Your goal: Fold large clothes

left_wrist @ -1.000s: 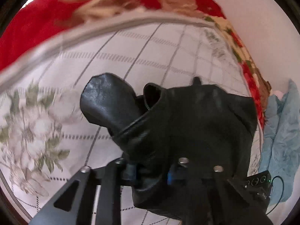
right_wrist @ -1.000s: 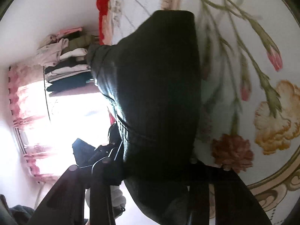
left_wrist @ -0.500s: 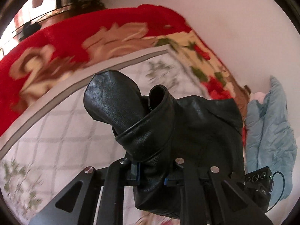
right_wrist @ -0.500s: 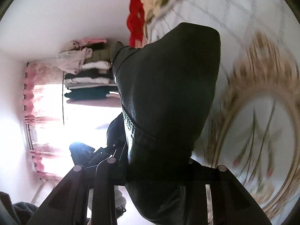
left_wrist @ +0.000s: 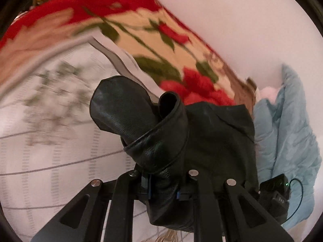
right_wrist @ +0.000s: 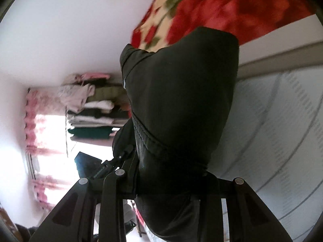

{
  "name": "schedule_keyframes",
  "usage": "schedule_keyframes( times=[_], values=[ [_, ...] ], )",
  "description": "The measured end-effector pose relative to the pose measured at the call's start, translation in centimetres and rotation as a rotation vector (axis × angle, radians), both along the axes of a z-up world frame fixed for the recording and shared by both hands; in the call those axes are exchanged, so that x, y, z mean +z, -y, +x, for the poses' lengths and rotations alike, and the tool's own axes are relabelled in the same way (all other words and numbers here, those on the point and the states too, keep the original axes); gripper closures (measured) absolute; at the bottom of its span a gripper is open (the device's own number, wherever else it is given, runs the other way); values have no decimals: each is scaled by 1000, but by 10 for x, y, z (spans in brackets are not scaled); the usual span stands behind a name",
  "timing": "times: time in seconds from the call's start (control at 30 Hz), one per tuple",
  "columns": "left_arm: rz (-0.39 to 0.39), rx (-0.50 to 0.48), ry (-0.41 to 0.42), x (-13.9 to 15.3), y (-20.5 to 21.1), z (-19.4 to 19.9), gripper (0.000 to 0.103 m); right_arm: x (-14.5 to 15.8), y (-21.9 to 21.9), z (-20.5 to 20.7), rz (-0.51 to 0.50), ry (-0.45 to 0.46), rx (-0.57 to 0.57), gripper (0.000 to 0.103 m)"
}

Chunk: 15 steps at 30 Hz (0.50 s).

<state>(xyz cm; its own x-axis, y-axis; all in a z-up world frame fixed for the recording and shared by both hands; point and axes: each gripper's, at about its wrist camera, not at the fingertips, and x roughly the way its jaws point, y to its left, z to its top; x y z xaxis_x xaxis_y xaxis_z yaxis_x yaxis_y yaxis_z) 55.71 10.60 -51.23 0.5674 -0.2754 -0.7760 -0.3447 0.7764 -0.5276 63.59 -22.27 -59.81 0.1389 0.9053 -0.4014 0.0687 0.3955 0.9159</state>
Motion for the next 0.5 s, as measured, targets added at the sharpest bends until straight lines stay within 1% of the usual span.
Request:
schedule_keyframes(
  times=[0.07, 0.1, 0.17, 0.2, 0.23, 0.27, 0.3, 0.33, 0.37, 0.4, 0.43, 0.47, 0.5],
  values=[
    [17, -38, -34, -16, 16, 13, 89, -15, 19, 18, -32, -34, -14, 68],
    [26, -53, -45, -22, 21, 17, 87, -23, 24, 20, -38, -51, -12, 65],
    [64, -89, -74, -30, 30, 20, 77, -33, 35, 29, -69, -81, -19, 59],
    [81, -99, -81, -30, 33, 18, 75, -38, 39, 33, -91, -102, -15, 53],
    [95, -109, -89, -30, 34, 17, 70, -40, 40, 37, -120, -124, -9, 49],
    [126, -117, -106, -29, 35, 16, 62, -44, 46, 37, -139, -137, -1, 47],
    [145, -122, -119, -28, 36, 14, 56, -41, 44, 36, -176, -134, 13, 42],
    [165, -127, -128, -25, 36, 11, 47, -41, 41, 28, -210, -132, 19, 39],
    [201, -139, -130, -21, 37, 7, 38, -35, 39, 27, -269, -132, 25, 37],
    [242, -153, -136, -18, 39, 5, 32, -24, 35, 26, -354, -112, 29, 32],
    [300, -170, -145, -14, 43, 3, 19, -15, 32, 25, -415, -95, 23, 28],
    [372, -193, -155, -9, 48, -1, 10, -2, 27, 19, -530, -69, 15, 26],
    [422, -211, -160, -6, 52, -3, 9, 6, 22, 15, -605, -56, 15, 23]
  ],
)
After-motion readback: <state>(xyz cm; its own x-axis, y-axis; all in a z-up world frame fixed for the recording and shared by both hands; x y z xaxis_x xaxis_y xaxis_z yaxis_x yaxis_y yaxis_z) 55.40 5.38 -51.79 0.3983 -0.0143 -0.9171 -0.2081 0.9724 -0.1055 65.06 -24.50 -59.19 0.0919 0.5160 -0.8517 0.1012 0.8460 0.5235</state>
